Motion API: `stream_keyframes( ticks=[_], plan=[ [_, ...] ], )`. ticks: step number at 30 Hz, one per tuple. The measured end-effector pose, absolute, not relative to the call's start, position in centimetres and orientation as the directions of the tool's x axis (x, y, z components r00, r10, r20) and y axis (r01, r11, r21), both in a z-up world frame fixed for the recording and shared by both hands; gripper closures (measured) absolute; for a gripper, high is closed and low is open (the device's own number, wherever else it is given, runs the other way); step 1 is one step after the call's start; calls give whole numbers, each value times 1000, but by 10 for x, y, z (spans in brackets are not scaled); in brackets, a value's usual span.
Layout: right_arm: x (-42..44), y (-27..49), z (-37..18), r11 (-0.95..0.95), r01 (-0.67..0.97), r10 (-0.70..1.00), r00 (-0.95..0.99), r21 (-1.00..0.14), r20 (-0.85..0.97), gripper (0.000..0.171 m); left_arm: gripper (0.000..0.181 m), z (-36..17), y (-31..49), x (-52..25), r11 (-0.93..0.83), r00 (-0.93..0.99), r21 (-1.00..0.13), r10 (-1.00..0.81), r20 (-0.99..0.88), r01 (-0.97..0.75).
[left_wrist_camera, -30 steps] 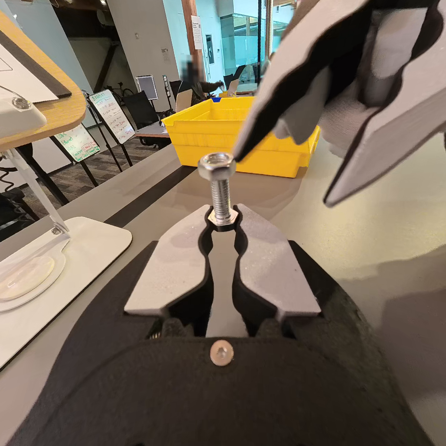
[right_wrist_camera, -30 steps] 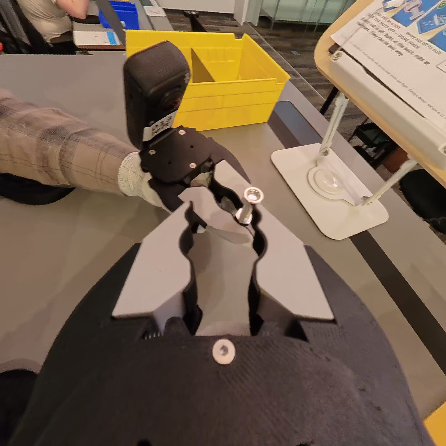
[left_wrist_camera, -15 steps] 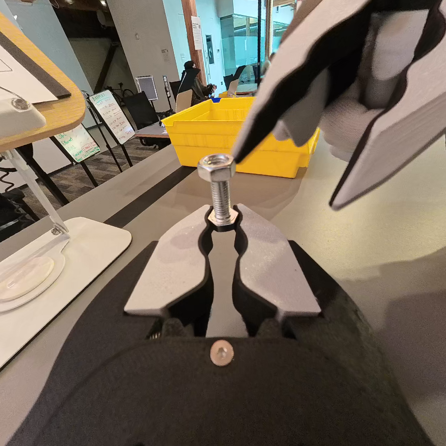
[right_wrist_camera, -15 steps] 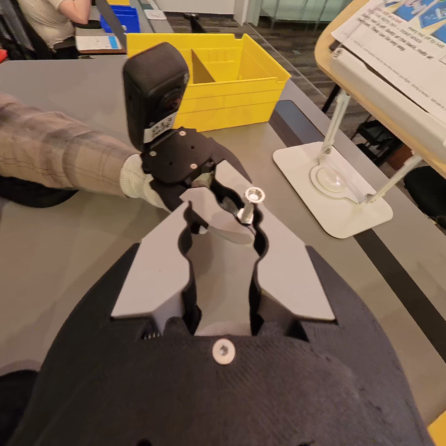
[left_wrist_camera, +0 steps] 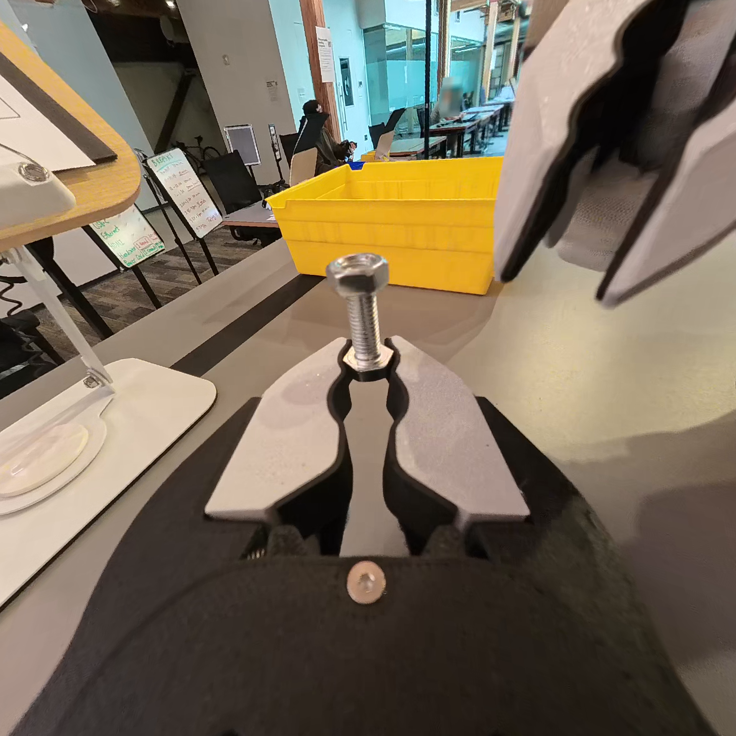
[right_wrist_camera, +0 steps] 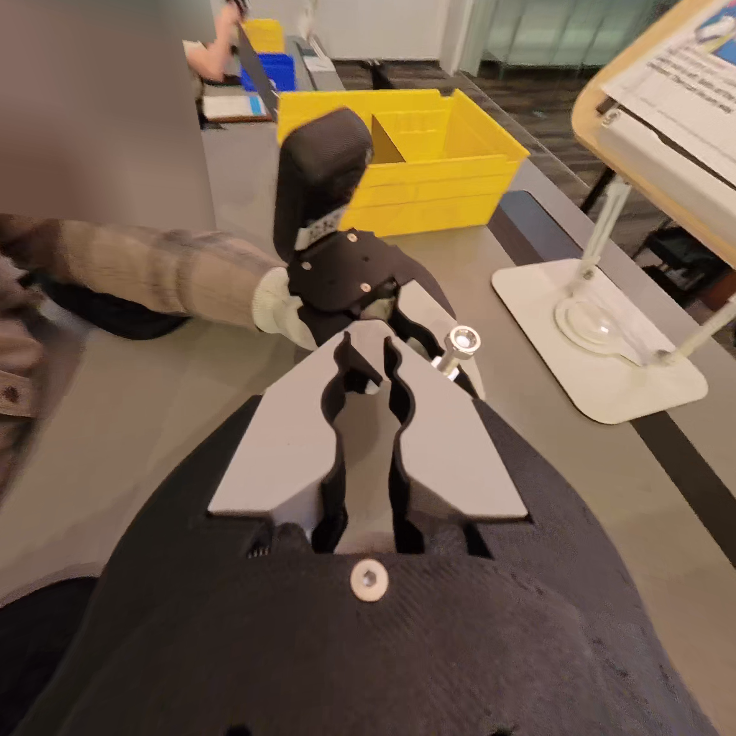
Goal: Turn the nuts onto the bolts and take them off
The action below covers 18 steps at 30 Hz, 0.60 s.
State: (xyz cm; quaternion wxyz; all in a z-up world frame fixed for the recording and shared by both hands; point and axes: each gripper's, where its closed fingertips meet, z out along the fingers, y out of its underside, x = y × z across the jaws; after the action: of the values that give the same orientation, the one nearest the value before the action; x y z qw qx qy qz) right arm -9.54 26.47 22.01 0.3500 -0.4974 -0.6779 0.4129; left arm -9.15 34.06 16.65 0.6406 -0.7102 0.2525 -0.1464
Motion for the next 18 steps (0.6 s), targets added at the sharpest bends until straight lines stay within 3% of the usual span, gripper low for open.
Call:
stream_keyframes(
  ticks=[1,4,7,12,13,14,16,18],
  plan=[
    [-96,269,223,150,379,970,-236,-913,61,156,167,167,341,-92,-51,830,-984,-547,-115,-170],
    [-98,290,223,139,394,987,-129,-909,95,124,167,167,340,-91,-50,828,-984,-548,-117,-172],
    [-101,294,216,150,417,988,-103,-896,117,110,167,167,340,-90,-48,826,-984,-550,-119,-173],
    [-101,282,212,153,424,984,-151,-893,97,120,167,167,340,-91,-49,829,-984,-546,-119,-173],
    [-97,267,215,163,405,969,-237,-900,68,149,167,167,341,-91,-49,830,-984,-546,-117,-171],
    [-95,257,221,159,374,957,-287,-914,49,155,167,167,341,-92,-49,830,-984,-545,-119,-173],
    [-95,270,229,133,352,974,-220,-926,57,149,167,167,341,-91,-49,829,-984,-546,-118,-171],
    [-95,288,229,113,358,987,-145,-927,64,131,167,167,341,-91,-49,828,-984,-548,-118,-173]
  ],
)
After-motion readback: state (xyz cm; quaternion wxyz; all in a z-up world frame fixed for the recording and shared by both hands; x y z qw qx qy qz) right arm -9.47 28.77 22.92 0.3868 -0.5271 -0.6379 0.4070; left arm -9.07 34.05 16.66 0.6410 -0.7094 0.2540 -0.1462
